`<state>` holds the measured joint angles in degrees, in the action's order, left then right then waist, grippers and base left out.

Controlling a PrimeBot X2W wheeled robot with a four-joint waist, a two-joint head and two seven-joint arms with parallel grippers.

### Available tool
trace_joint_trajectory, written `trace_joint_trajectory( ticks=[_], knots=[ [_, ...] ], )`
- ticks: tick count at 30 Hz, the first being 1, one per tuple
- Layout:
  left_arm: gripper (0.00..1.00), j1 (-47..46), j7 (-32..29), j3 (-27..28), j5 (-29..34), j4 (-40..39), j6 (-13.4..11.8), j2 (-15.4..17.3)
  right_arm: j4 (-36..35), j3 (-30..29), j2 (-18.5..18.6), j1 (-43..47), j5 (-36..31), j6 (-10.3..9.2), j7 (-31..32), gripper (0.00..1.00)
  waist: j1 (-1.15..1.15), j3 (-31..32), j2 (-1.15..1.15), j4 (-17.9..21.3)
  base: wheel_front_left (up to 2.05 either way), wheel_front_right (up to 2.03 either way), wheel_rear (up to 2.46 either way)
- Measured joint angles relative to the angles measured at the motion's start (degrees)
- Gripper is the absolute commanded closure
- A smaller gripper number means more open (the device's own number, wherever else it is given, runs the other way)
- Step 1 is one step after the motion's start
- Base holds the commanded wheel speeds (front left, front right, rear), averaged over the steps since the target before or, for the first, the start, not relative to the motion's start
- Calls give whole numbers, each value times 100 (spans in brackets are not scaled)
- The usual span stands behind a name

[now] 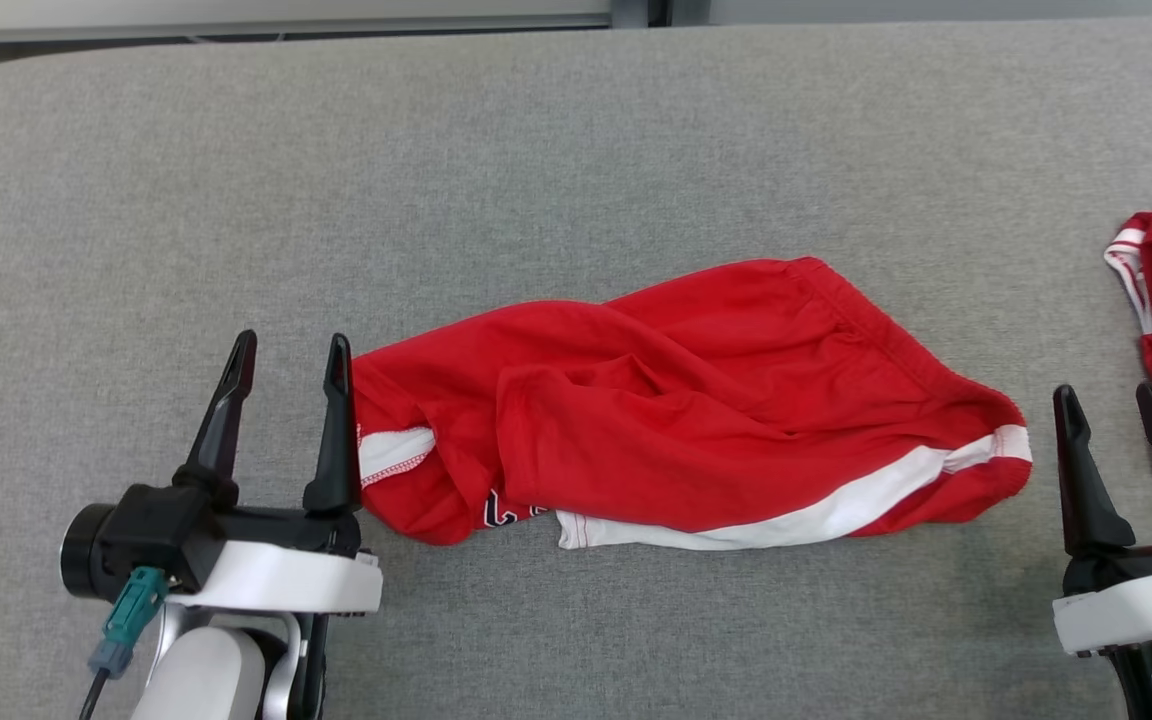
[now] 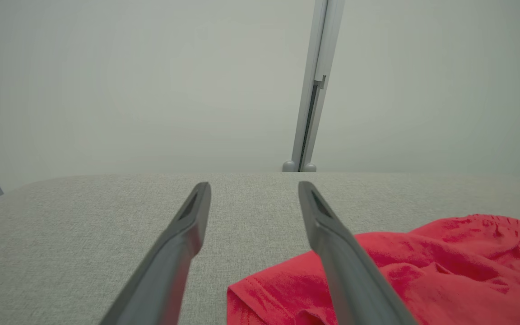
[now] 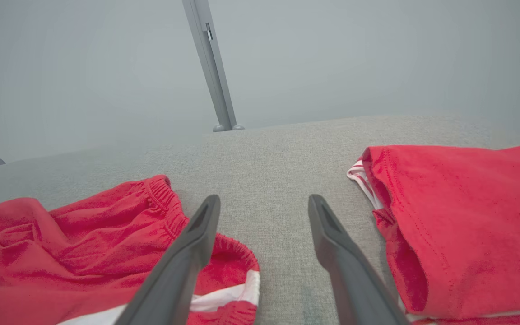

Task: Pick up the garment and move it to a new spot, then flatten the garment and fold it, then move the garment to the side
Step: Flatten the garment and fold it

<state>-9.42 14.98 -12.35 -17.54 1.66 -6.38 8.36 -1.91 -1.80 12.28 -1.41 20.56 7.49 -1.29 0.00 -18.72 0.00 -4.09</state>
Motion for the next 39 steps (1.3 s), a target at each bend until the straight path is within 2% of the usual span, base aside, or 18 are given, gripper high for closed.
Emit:
trace_joint_trajectory(
  ticks=[11, 17, 28, 31, 39],
  knots=[
    [0, 435, -20, 27, 77, -77, -75, 165, -1079, -26, -30, 119, -882, 1, -169, 0, 0, 526, 0, 178, 0, 0, 0],
    [0, 675, -144, -12, 74, -190, -133, 190, -1199, 78, -163, 396, -917, 1, -70, 0, 0, 783, 0, 227, 0, 0, 0],
    [0, 694, -346, -136, 64, -355, -168, 220, -1180, 100, -201, 413, -798, 1, -46, 0, 0, 826, 0, 236, 0, 0, 0],
    [0, 691, -533, -332, 69, -404, -74, 222, -1166, 100, -210, 413, -782, 1, -46, 0, 0, 821, 0, 228, 0, 0, 0],
    [0, 818, -1683, -1560, -82, -158, 600, -68, -1157, 104, -254, 390, -704, 1, -13, 0, 0, 673, 0, 215, 0, 0, 0]
  ],
)
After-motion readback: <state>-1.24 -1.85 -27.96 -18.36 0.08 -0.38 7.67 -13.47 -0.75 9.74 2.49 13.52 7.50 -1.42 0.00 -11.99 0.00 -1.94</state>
